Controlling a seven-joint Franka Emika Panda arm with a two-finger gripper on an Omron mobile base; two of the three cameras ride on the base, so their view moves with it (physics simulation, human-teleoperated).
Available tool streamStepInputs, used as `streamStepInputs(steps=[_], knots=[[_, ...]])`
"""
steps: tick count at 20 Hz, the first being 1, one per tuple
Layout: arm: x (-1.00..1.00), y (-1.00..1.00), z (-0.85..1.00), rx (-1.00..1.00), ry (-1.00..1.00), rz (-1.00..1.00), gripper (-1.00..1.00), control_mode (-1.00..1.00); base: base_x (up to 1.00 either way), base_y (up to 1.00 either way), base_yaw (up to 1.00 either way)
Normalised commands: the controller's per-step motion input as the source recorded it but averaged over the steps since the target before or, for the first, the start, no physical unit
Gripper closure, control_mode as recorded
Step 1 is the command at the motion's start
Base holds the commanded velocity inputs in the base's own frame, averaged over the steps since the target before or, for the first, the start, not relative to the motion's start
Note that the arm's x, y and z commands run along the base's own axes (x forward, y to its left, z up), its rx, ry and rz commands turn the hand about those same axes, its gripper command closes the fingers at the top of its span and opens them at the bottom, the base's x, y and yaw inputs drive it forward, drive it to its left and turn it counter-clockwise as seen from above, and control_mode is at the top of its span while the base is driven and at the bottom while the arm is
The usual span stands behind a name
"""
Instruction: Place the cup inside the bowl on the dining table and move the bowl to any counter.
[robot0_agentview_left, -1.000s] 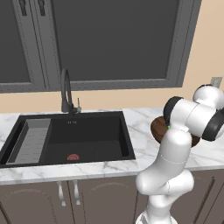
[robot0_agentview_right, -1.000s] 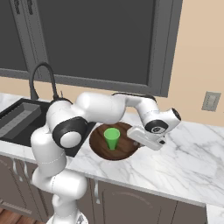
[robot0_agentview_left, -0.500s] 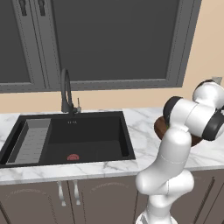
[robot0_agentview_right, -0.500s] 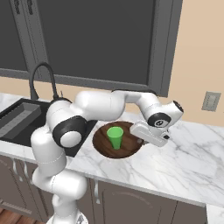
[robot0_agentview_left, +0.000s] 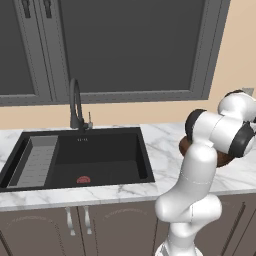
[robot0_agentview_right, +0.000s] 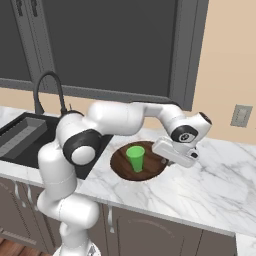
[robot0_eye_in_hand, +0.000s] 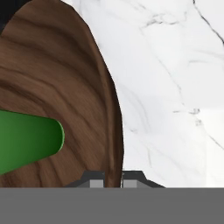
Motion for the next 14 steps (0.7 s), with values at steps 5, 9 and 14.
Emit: streamStepInputs(steps=[5, 9, 14], knots=[[0.00, -0.20, -0.05, 0.00, 0.00, 0.00, 1.00, -1.00, 0.00, 0.00, 0.00], [0.06, -0.15, -0.12, 0.00, 0.00, 0.00, 1.00, -1.00, 0.00, 0.00, 0.00], [0.24, -0.10, -0.03, 0.00, 0.00, 0.00, 1.00, -1.00, 0.00, 0.00, 0.00]])
